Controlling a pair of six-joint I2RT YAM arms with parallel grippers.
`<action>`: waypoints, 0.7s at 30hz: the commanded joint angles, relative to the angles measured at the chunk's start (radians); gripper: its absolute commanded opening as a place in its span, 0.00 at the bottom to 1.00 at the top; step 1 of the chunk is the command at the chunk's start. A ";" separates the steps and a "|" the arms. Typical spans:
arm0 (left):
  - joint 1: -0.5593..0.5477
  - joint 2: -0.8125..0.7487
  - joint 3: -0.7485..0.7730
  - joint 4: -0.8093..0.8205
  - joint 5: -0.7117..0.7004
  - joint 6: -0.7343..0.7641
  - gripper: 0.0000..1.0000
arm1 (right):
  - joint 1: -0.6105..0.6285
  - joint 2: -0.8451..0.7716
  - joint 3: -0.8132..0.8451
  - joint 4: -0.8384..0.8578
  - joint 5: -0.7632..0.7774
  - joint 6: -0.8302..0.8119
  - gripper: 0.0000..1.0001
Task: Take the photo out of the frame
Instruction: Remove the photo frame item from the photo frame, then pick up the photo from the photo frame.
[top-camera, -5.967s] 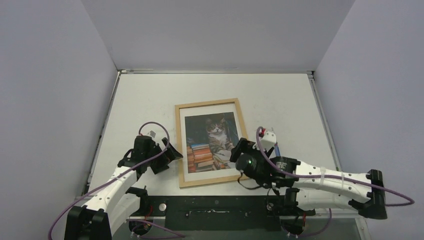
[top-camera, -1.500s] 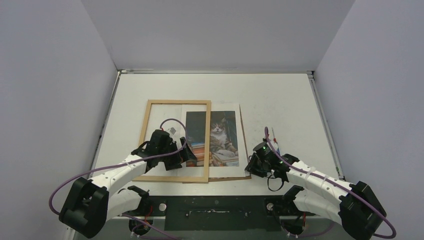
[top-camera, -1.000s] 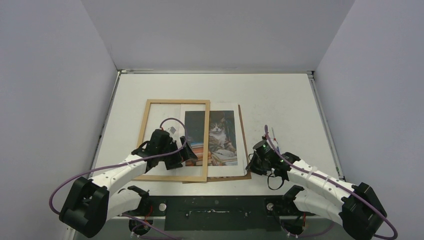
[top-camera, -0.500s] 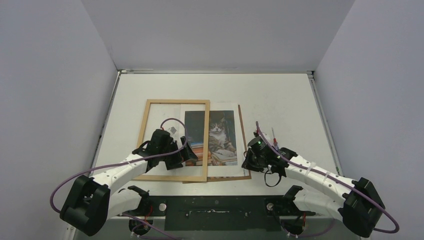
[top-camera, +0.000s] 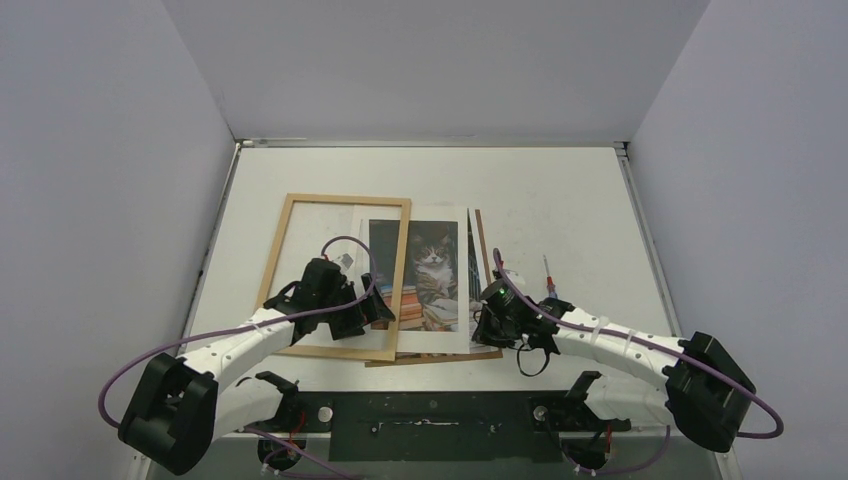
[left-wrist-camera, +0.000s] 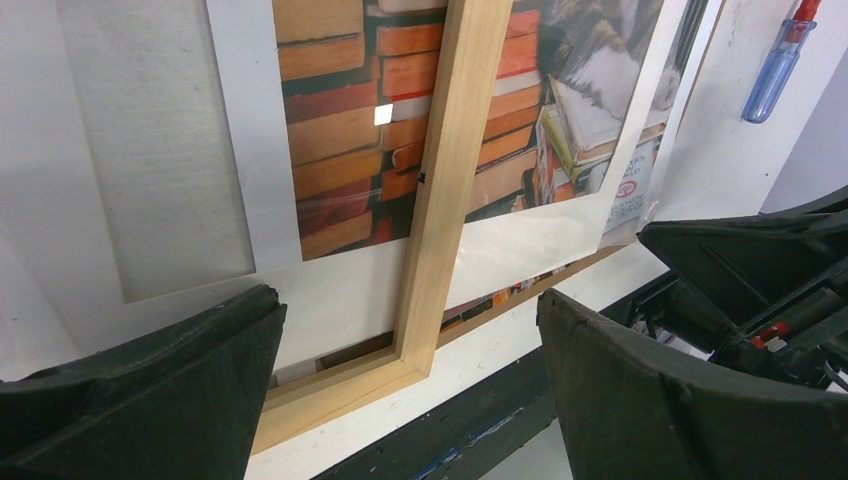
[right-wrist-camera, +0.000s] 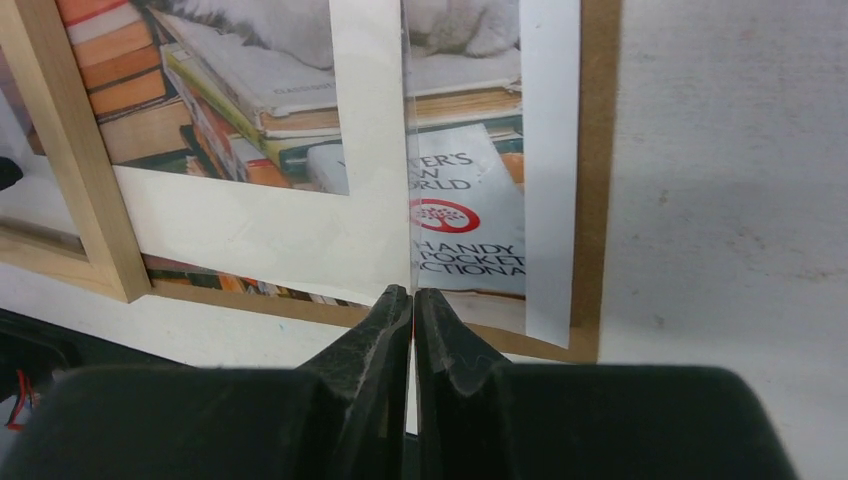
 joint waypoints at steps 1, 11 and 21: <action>-0.005 -0.009 0.040 0.010 -0.013 0.023 0.97 | 0.015 0.029 0.018 0.098 -0.072 -0.016 0.08; -0.006 0.046 0.045 0.027 0.002 0.033 0.97 | 0.006 -0.202 0.070 -0.265 0.187 0.014 0.48; -0.008 0.047 0.043 0.030 0.007 0.030 0.97 | -0.010 -0.217 -0.067 -0.155 0.108 0.119 0.47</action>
